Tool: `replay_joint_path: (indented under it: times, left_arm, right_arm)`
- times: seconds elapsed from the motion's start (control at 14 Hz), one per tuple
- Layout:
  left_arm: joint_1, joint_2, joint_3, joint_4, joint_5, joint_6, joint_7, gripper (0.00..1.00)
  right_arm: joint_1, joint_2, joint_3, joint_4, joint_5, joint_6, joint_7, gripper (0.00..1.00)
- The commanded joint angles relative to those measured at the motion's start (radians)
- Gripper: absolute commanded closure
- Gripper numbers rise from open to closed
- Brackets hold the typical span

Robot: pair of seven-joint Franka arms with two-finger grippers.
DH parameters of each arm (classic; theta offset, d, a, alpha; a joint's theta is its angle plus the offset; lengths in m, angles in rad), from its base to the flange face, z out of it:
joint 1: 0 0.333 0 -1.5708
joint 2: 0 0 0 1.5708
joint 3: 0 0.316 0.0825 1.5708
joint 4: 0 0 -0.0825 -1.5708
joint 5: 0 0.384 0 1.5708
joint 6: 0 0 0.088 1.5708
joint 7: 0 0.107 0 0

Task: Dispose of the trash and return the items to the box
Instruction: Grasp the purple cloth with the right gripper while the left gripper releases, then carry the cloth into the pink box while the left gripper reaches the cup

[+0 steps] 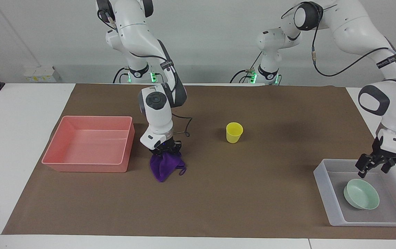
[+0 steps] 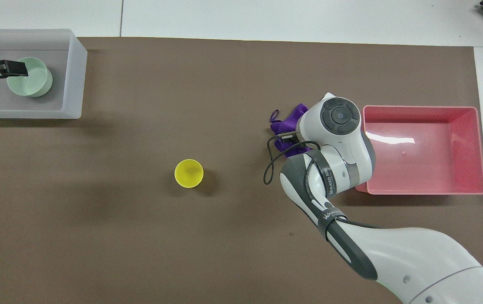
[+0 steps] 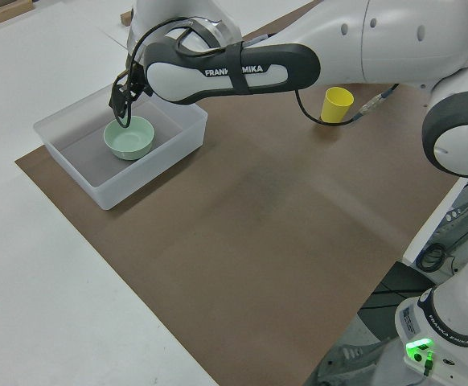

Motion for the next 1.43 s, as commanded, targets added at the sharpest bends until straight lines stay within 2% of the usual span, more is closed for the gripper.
replay_joint_path:
  times: [0.0,0.21,0.36,0.5,0.79,0.93,1.07,1.14,1.29,1.36]
  left_arm:
    - [-0.064,-0.194,0.011,-0.236,0.002,-0.038,-0.007,0.00]
    - [-0.162,-0.290,0.011,-0.356,0.002,-0.073,-0.058,0.00]
    - [-0.230,-0.304,0.011,-0.399,0.002,-0.055,-0.095,0.00]
    - [-0.346,-0.310,0.011,-0.429,0.002,-0.053,-0.133,0.00]
    - [-0.520,-0.324,0.011,-0.516,0.002,-0.004,-0.350,0.00]
    - [-0.589,-0.322,0.011,-0.588,0.002,0.084,-0.430,0.00]
    - [-0.623,-0.319,0.011,-0.652,0.002,0.184,-0.473,0.00]
    - [-0.629,-0.313,0.011,-0.674,0.002,0.224,-0.478,0.06]
    - [-0.637,-0.301,0.011,-0.697,0.002,0.282,-0.480,0.33]
    - [-0.637,-0.295,0.011,-0.711,0.002,0.304,-0.483,0.50]
  right_arm:
    - [-0.045,-0.130,0.006,-0.007,-0.003,-0.117,0.014,1.00]
    - [-0.079,-0.252,0.006,-0.005,-0.003,-0.236,0.003,1.00]
    - [-0.125,-0.318,0.006,-0.005,-0.006,-0.304,-0.026,1.00]
    - [-0.203,-0.357,0.006,-0.005,-0.009,-0.365,-0.140,1.00]
    - [-0.358,-0.371,0.007,-0.014,-0.011,-0.376,-0.372,1.00]
    - [-0.416,-0.380,0.007,-0.045,-0.011,-0.363,-0.443,1.00]
    - [-0.449,-0.382,0.007,-0.097,-0.011,-0.294,-0.472,1.00]
    - [-0.470,-0.382,0.007,-0.134,-0.011,-0.242,-0.489,1.00]
    - [-0.484,-0.379,0.007,-0.209,-0.011,-0.153,-0.507,1.00]
    - [-0.495,-0.374,0.007,-0.246,-0.011,-0.110,-0.507,1.00]
